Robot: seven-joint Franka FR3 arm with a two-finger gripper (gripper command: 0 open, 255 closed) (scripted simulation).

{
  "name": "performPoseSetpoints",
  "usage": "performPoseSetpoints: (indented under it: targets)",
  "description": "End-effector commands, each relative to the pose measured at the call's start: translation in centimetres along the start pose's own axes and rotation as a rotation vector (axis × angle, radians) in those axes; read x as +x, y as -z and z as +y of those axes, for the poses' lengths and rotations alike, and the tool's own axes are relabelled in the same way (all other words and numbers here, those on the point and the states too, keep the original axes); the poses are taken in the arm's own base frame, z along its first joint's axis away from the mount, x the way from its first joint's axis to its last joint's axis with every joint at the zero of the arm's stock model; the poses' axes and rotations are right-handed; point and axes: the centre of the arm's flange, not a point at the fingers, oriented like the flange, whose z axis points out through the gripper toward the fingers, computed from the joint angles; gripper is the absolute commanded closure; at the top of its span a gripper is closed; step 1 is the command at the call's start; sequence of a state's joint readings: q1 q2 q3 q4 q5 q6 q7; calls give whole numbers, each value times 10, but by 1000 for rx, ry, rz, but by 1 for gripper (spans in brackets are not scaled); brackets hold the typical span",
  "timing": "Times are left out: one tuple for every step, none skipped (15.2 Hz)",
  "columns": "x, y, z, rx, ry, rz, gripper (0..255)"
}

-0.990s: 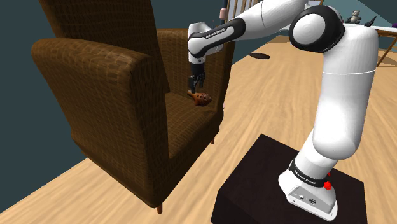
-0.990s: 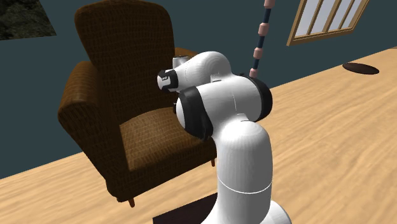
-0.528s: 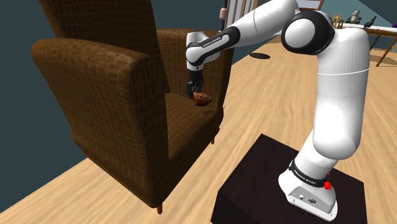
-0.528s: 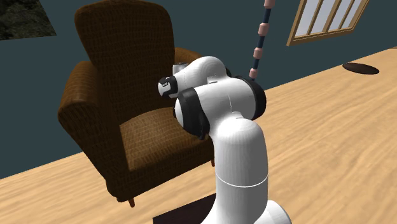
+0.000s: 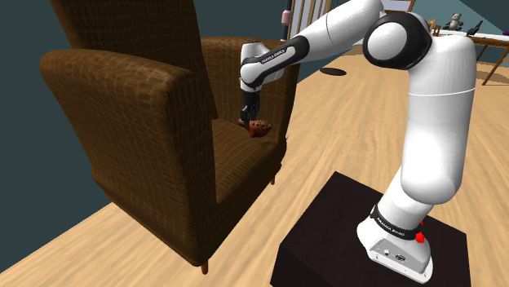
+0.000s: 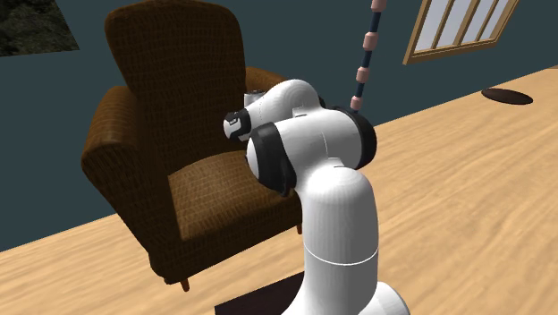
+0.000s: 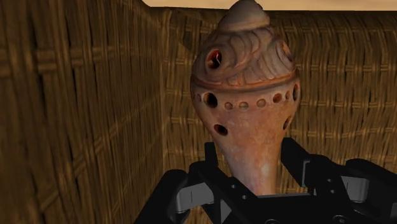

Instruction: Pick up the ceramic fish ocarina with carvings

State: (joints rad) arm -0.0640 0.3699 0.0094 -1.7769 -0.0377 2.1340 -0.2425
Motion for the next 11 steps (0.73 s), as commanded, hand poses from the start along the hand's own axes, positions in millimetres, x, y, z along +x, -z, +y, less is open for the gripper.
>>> performPoseSetpoints:
  targets:
    - [-16,-15,23,9,-40,-67,255]
    - [-17,-12,25,10,-40,-68,255]
    - [-12,-8,30,9,-39,-68,255]
    - [-5,-15,16,9,-41,-67,255]
    - [-5,-9,16,9,-41,-67,255]
    - [-5,-4,16,9,-41,-67,255]
    - [-5,1,16,9,-41,-67,255]
    - [-5,7,16,9,-41,-67,255]
    - [-5,12,17,9,-41,-67,255]
    - [-5,17,17,9,-41,-67,255]
    - [-5,22,17,9,-41,-67,255]
